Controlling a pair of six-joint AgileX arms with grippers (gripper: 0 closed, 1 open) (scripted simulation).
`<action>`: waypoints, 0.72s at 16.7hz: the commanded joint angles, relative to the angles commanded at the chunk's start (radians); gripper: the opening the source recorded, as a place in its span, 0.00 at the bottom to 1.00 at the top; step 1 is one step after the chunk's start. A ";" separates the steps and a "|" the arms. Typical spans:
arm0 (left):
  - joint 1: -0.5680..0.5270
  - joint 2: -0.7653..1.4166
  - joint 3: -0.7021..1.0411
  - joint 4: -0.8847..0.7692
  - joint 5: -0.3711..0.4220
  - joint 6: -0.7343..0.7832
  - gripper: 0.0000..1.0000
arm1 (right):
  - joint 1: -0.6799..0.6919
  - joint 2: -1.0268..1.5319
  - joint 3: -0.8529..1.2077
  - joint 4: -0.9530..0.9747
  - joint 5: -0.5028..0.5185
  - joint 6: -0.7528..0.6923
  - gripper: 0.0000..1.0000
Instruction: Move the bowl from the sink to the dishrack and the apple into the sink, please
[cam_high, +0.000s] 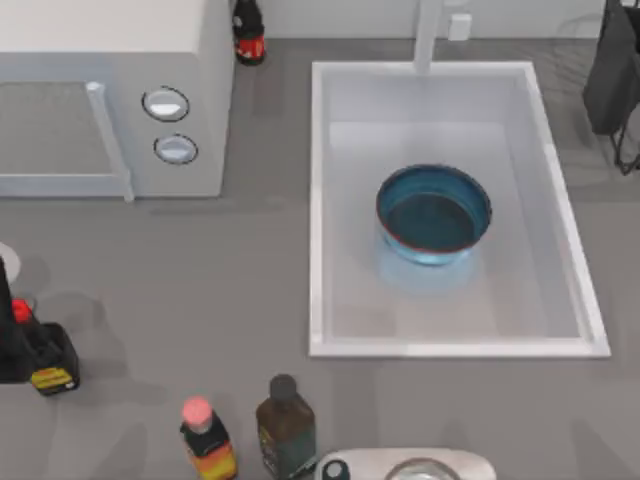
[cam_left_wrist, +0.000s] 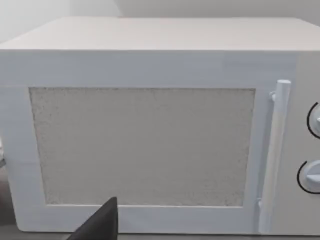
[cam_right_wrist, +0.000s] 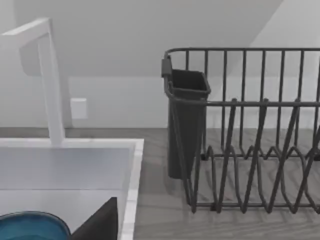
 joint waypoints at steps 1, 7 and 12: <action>0.000 0.000 0.000 0.000 0.000 0.000 1.00 | 0.000 0.000 0.000 0.000 0.000 0.000 1.00; 0.000 0.000 0.000 0.000 0.000 0.000 1.00 | 0.032 0.146 0.145 -0.060 0.000 0.018 1.00; 0.000 0.000 0.000 0.000 0.000 0.000 1.00 | 0.101 0.517 0.500 -0.223 0.015 0.070 1.00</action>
